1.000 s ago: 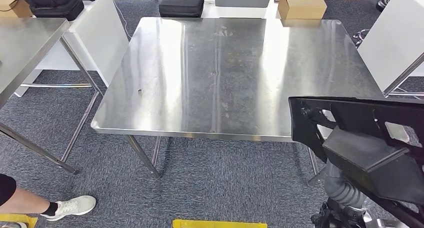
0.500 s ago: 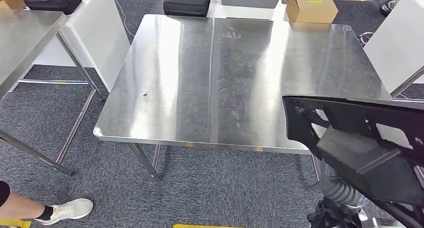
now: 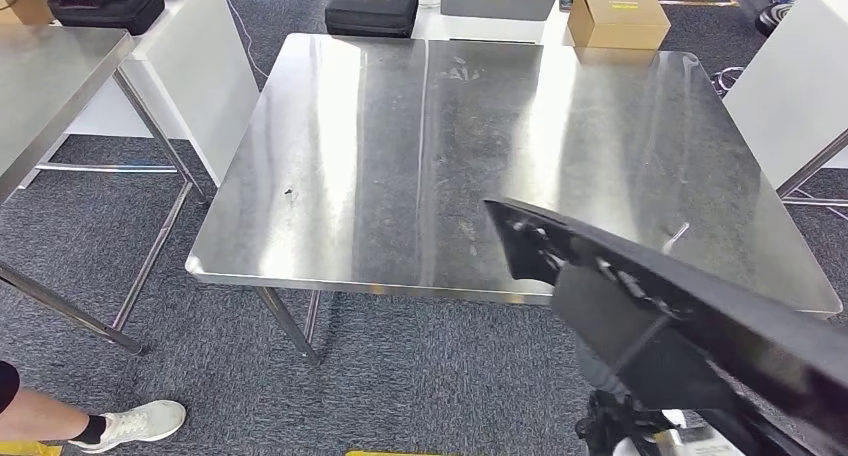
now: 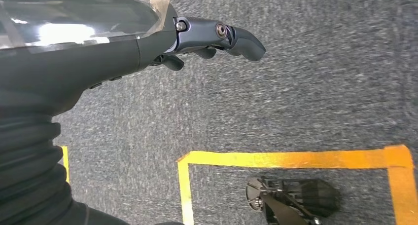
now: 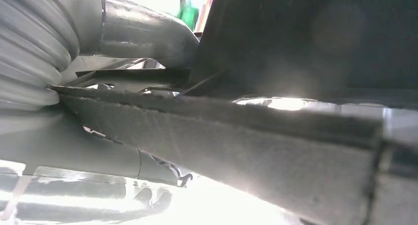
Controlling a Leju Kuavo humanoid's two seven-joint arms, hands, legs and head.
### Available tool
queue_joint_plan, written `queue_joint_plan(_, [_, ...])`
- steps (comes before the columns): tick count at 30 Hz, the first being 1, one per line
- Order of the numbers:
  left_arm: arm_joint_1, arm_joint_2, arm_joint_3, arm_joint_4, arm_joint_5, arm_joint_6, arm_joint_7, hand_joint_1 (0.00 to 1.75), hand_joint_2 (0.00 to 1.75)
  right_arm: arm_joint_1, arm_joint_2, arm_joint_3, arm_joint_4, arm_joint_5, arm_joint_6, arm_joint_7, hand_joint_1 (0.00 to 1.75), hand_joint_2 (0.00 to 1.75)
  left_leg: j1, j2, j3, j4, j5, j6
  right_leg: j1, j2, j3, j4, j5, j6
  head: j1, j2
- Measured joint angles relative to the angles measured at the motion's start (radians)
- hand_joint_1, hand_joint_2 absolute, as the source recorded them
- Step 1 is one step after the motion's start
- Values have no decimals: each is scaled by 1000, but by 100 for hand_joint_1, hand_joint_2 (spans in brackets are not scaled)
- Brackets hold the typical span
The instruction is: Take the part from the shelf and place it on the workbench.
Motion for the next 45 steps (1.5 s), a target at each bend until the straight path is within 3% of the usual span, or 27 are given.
queue_joint_plan(6, [-21, -4, -12, 0, 2, 26, 0, 0, 175, -201, 3, 211, 152, 30, 66, 24, 175, 175, 2, 0, 4, -1, 1, -1, 0, 0, 3, 0, 0, 0, 4, 0])
queue_joint_plan(13, [-43, -7, -25, 0, -11, 9, 2, 0, 175, -367, 20, 385, 285, 114, 124, 25, 175, 175, 2, -1, 4, -2, 1, -1, 1, -1, 3, 1, 0, 0, 3, 0])
queue_joint_plan(20, [-61, -10, -43, 0, -14, -9, 15, 0, 175, -546, 77, 534, 478, 229, 142, 113, 175, 175, 3, -1, 5, -2, 1, -1, 1, -1, 4, 1, 0, 0, 8, 0])
queue_joint_plan(27, [-62, -12, -44, 0, -12, -10, 19, 0, 175, -608, 106, 574, 578, 228, 141, 136, 175, 175, 3, -1, 5, -2, 1, -1, 1, -1, 4, 0, 0, 0, 8, 0])
queue_joint_plan(36, [-62, -14, -62, 0, -11, 7, 58, 0, 175, -746, 211, 514, 860, 4, 173, 331, 175, 175, 3, -1, 5, -2, 1, -1, 1, -1, 4, 1, 0, 0, 8, 0])
queue_joint_plan(45, [-66, -16, -85, 0, -2, 23, 64, 0, 175, -925, 299, 453, 1130, 138, 8, 472, 175, 175, 3, 0, 3, -2, 2, -1, 1, -1, 10, 1, 0, 0, 7, 0])
